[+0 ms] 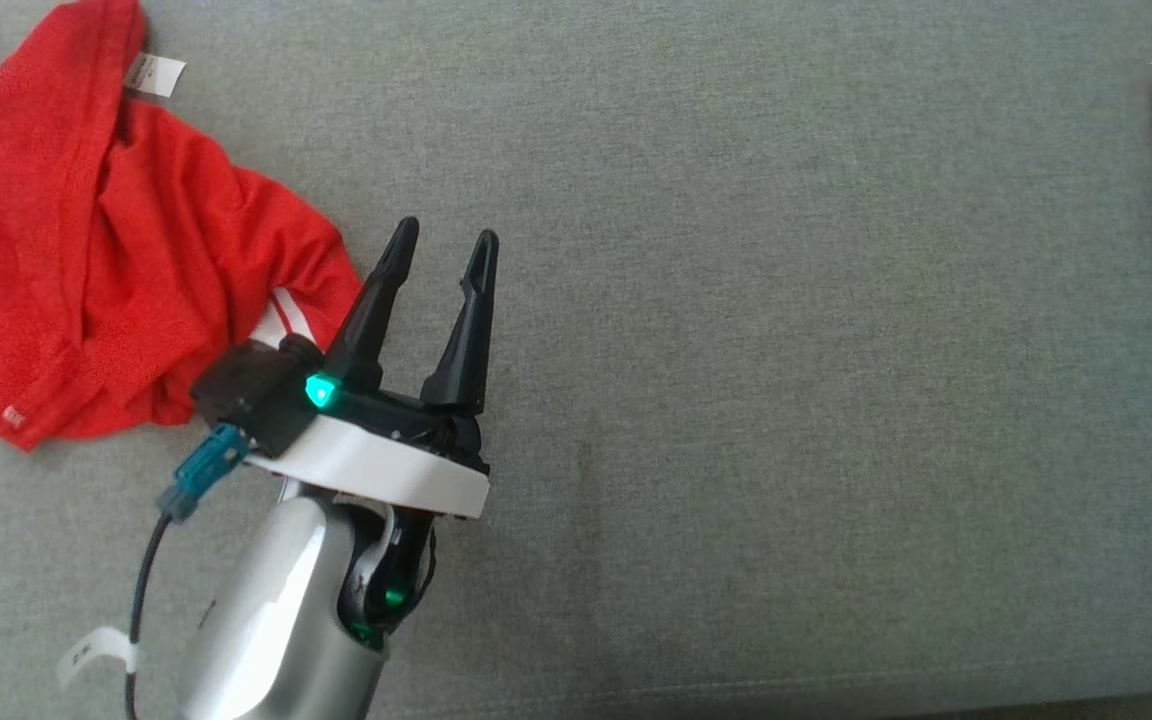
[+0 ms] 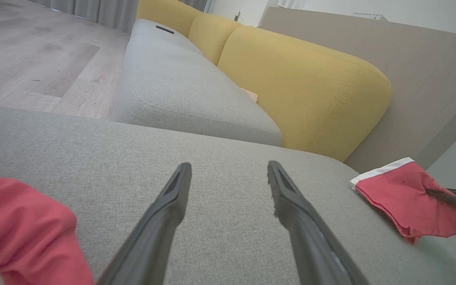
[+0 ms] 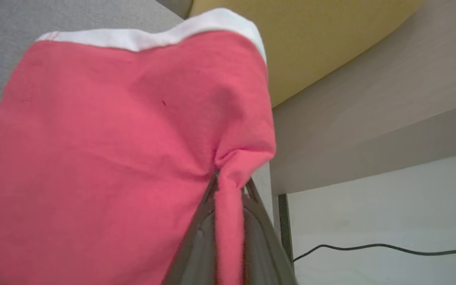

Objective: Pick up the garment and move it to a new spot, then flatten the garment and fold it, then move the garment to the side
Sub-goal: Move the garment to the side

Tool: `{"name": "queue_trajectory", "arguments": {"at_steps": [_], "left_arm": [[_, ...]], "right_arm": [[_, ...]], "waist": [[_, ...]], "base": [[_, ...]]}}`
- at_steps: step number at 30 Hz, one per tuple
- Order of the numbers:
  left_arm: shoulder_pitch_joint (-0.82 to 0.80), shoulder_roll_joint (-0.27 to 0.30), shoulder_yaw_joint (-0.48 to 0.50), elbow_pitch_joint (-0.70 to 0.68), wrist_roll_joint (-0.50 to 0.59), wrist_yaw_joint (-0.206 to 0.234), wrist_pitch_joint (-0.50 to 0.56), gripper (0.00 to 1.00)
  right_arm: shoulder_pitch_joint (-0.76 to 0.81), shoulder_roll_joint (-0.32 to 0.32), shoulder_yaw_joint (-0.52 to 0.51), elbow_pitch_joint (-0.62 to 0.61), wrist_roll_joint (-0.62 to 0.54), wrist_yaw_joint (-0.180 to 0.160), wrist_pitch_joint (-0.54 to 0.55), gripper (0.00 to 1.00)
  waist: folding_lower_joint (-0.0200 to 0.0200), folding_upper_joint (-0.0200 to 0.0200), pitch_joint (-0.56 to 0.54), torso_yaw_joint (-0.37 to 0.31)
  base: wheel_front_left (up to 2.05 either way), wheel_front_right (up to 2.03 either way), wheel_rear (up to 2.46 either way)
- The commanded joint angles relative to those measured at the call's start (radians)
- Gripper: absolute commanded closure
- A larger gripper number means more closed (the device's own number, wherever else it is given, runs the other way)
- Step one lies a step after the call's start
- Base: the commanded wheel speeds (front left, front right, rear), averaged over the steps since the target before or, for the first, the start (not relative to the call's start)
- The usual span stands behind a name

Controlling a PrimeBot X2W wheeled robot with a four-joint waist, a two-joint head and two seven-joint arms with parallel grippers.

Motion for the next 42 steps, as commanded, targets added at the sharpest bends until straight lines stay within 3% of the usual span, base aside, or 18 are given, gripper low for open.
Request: {"name": "queue_trajectory", "arguments": {"at_steps": [1,11,18,24,29,35,42], "left_arm": [[-0.017,0.008,0.036,-0.026,0.007,-0.004,-0.005,0.00],[0.000,0.008,0.045,-0.012,0.004,-0.005,-0.005,0.00],[0.045,0.008,0.078,-0.017,-0.002,0.004,-0.005,0.00],[0.095,0.008,0.115,-0.030,-0.009,0.017,-0.005,0.00],[0.141,0.008,0.145,-0.038,-0.009,0.022,-0.005,0.00],[0.195,0.008,0.165,-0.038,-0.011,0.019,-0.005,0.00],[0.260,0.008,0.171,-0.029,-0.014,0.010,-0.005,0.00]], "right_arm": [[0.019,-0.028,-0.019,-0.027,-0.017,0.007,-0.011,0.00],[0.047,0.071,-0.143,-0.120,-0.090,0.007,-0.040,0.00],[0.110,0.256,-0.156,-0.310,-0.033,0.007,-0.101,0.00],[0.220,0.439,-0.116,-0.535,0.051,0.007,-0.138,0.00],[0.341,0.550,-0.067,-0.649,0.104,0.007,-0.195,0.00],[0.456,0.640,-0.061,-0.655,0.136,0.007,-0.296,0.00],[0.544,0.663,-0.054,-0.601,0.184,0.007,-0.360,0.00]], "waist": [[-0.0001,0.0000,-0.005,-0.002],[-0.0001,0.0000,-0.078,-0.018],[-0.0001,0.0000,-0.178,-0.029],[-0.0001,0.0000,-0.257,-0.028],[-0.0001,0.0000,-0.304,-0.022],[-0.0001,0.0000,-0.349,-0.014],[-0.0001,0.0000,-0.378,-0.010]], "base": [[0.00,0.00,0.00],[0.00,0.00,0.00],[0.00,0.00,0.00],[0.00,0.00,0.00],[0.00,0.00,0.00],[0.00,0.00,0.00],[0.00,0.00,0.00]]}}
